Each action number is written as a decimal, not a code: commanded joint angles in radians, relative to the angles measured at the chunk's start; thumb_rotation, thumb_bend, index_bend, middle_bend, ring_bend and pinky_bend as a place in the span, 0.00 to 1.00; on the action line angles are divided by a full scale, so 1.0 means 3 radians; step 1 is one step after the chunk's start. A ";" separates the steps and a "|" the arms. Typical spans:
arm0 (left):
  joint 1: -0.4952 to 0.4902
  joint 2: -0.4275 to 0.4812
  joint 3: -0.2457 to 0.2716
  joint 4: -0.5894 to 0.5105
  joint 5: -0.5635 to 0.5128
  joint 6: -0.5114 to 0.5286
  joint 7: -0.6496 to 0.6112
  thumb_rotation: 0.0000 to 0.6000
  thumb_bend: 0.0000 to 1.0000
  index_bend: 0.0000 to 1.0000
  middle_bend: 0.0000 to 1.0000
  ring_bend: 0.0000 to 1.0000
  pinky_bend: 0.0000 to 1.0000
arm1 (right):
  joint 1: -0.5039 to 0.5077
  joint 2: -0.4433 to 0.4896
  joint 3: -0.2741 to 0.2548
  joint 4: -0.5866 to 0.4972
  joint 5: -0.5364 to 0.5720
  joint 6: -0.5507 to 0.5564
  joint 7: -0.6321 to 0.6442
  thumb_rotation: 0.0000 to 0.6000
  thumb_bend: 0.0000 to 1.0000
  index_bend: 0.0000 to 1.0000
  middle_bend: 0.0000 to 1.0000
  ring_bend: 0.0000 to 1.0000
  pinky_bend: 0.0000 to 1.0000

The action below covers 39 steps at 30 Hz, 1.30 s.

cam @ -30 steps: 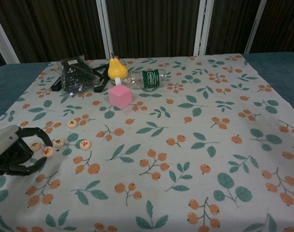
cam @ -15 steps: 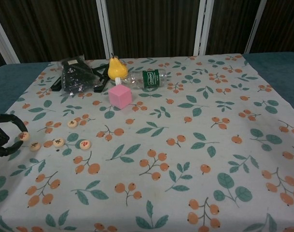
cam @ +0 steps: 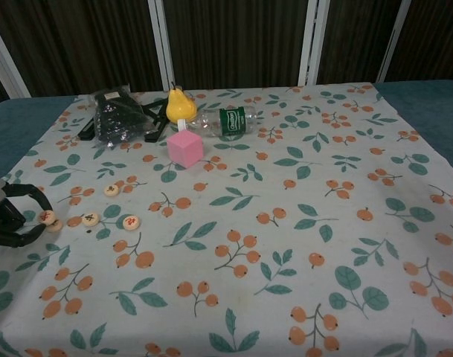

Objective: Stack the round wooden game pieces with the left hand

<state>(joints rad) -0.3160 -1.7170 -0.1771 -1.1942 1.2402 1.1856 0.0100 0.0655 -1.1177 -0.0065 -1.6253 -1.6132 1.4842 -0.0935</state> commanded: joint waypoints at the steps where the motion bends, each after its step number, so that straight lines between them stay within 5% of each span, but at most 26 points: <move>1: -0.0013 -0.0018 -0.0005 0.0025 -0.0017 -0.0016 0.0007 1.00 0.42 0.46 1.00 1.00 1.00 | 0.0000 0.0000 0.0000 0.0001 -0.0001 0.0000 0.0000 1.00 0.20 0.00 0.00 0.00 0.00; 39: -0.0026 0.0042 0.0050 -0.0140 0.0035 0.0056 0.0025 1.00 0.41 0.40 1.00 1.00 1.00 | -0.0003 0.0006 0.0003 -0.0005 0.0000 0.0008 0.0009 1.00 0.20 0.00 0.00 0.00 0.00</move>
<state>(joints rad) -0.3265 -1.7091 -0.1661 -1.2254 1.2403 1.1922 0.0213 0.0645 -1.1159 -0.0057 -1.6268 -1.6133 1.4866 -0.0910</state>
